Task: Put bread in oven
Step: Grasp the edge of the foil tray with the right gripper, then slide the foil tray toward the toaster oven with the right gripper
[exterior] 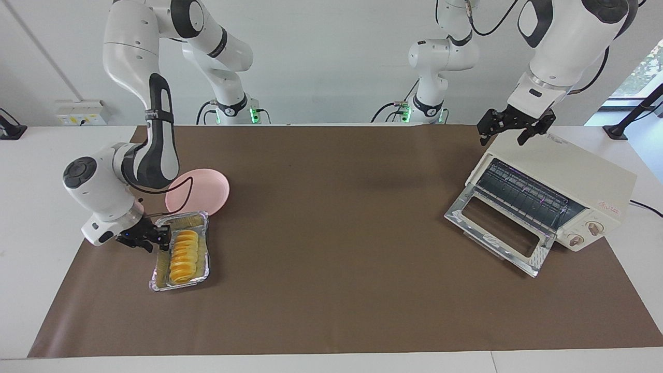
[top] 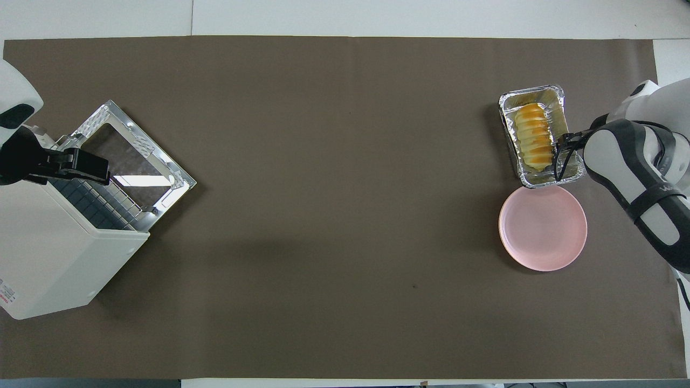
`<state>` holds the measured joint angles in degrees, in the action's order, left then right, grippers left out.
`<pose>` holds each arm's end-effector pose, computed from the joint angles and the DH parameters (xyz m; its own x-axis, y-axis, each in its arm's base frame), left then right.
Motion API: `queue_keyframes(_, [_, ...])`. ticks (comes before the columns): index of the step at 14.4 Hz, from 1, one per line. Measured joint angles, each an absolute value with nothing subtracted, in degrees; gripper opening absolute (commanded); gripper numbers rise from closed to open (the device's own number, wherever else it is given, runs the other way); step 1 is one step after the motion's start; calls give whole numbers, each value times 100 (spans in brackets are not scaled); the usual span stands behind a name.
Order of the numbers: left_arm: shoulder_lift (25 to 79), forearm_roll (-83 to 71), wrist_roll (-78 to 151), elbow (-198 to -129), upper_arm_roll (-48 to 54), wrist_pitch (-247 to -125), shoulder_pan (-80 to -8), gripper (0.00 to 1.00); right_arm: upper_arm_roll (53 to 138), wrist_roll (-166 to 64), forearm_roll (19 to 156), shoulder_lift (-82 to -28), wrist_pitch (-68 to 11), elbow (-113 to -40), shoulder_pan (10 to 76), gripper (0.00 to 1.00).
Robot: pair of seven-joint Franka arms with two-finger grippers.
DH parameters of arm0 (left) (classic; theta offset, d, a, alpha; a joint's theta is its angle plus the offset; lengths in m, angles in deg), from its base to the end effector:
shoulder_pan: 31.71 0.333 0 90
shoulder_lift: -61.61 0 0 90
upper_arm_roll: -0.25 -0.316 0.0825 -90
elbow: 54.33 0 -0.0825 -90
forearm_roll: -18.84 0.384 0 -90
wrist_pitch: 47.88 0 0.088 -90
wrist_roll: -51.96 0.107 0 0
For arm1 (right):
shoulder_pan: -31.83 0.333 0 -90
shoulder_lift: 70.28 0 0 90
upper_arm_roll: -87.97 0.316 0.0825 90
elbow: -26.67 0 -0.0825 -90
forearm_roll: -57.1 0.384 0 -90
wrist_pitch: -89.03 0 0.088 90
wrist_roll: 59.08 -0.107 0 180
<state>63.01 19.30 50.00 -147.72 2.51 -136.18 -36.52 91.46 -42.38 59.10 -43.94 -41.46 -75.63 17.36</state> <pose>0.5383 -0.0661 0.6076 0.9940 -0.0885 -0.0640 -0.0894 -0.9959 -0.0112 0.6445 -0.1275 0.3007 0.9965 0.0697 0.0463 0.0717 -0.9965 -0.0427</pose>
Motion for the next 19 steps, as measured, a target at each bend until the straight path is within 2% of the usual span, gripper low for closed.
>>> queue_keyframes(11, [6301,1930,5000,-14772,251,-13618,-3652,100,9214,-4241,5916,-4401,-4136,-7303,1787,0])
queue_keyframes(15, [6301,1930,5000,-14772,251,-13618,-3652,100,9274,-4664,5926,-4495,-4021,-7054,2308,0])
queue_keyframes(19, [6301,1930,5000,-14772,251,-13618,-3652,100,9300,-5698,5937,-4588,-3711,-6826,3174,0])
